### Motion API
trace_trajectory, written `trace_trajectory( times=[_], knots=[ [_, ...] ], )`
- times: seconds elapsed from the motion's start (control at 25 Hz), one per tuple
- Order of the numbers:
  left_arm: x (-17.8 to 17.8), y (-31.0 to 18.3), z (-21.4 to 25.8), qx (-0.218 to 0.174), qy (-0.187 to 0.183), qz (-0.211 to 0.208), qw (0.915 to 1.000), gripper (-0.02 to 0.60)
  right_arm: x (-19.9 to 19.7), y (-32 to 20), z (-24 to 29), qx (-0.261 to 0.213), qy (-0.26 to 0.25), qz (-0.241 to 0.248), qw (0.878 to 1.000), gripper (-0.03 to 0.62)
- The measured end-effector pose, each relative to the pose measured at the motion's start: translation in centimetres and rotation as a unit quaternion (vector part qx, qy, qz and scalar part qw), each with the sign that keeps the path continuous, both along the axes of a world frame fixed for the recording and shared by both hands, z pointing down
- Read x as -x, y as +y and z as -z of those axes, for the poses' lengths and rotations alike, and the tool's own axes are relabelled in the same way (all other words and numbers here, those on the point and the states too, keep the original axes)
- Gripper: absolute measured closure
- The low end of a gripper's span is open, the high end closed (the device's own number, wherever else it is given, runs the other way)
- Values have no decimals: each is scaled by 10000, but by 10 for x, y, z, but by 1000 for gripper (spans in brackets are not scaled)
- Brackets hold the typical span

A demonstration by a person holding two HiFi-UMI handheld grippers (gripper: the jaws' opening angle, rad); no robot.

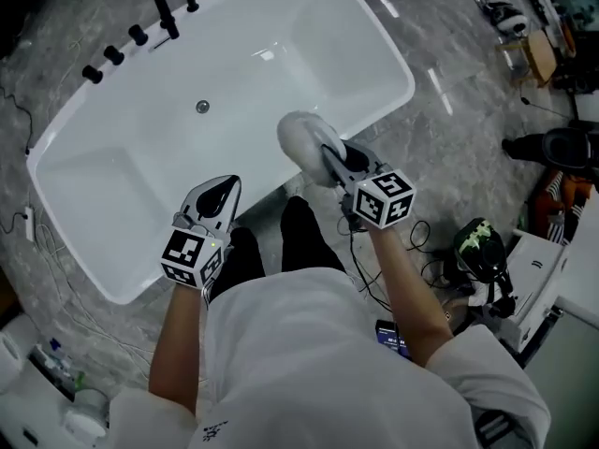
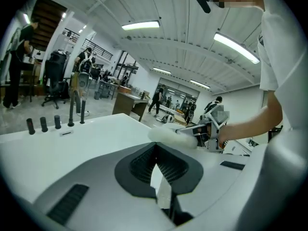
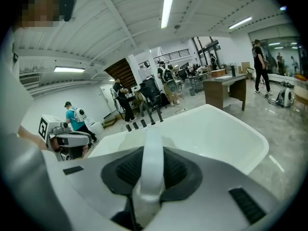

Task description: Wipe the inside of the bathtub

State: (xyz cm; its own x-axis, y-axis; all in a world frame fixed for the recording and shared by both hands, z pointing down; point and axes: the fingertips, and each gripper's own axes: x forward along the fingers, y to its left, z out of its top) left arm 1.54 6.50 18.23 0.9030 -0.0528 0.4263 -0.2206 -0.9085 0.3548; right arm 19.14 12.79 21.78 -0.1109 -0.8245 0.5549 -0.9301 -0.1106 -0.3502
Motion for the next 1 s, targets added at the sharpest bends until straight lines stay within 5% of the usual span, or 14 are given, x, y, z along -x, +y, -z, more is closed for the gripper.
trace_trajectory(
  times=[0.36, 0.6, 1.0],
  knots=[
    [-124, 8, -27, 91, 90, -109, 9999, 571, -106, 20, -43, 153, 296, -81, 9994, 494],
    [-197, 25, -66, 239, -69, -600, 9979, 571, -184, 30, -81, 429, 527, -131, 9976, 496],
    [-288, 32, -138, 306, -285, -899, 9951, 571, -294, 41, -166, 1037, 807, 26, 9913, 496]
  ],
)
